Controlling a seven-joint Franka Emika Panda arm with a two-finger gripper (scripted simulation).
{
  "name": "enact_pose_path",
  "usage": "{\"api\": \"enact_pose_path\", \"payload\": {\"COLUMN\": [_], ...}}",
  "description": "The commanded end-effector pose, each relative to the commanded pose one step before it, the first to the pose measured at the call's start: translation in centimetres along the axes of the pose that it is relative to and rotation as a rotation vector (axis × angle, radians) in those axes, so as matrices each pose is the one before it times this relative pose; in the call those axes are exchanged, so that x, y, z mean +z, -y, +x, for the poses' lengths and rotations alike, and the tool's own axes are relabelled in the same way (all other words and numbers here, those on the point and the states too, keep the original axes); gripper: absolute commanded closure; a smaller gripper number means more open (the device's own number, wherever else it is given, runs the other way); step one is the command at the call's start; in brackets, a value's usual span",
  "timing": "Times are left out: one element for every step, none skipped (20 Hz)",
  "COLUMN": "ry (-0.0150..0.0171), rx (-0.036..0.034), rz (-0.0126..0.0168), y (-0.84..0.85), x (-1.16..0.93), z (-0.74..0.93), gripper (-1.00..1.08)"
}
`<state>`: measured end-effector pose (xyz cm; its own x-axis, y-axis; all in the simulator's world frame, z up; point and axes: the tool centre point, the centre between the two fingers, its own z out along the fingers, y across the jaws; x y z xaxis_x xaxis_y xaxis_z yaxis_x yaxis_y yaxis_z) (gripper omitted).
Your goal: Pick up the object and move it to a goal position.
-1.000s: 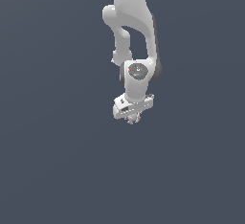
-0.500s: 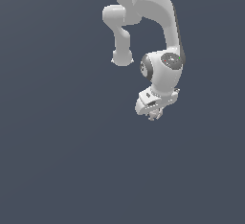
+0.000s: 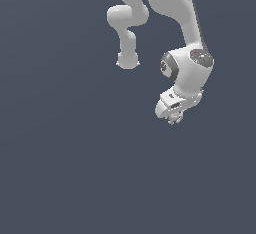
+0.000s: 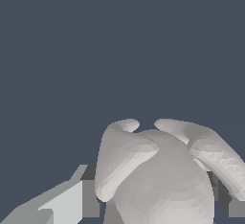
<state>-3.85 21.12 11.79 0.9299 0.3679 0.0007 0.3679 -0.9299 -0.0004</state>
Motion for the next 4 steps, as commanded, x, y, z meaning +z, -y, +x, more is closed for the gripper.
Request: {"api": "enact_pose_path", "payload": {"ry": [0.00067,0.0,0.0,0.0], "rx": [0.00222,0.0,0.0,0.0], "rz": [-0.00019,0.0,0.0,0.0], "y": [0.018,-0.144,-0.118,-0.041], "x": [-0.042,0.062,0.051,0.018], "z": [0.111,-0.038,-0.038,-0.014], "gripper": [1.08,1.08,1.08,1.08]}}
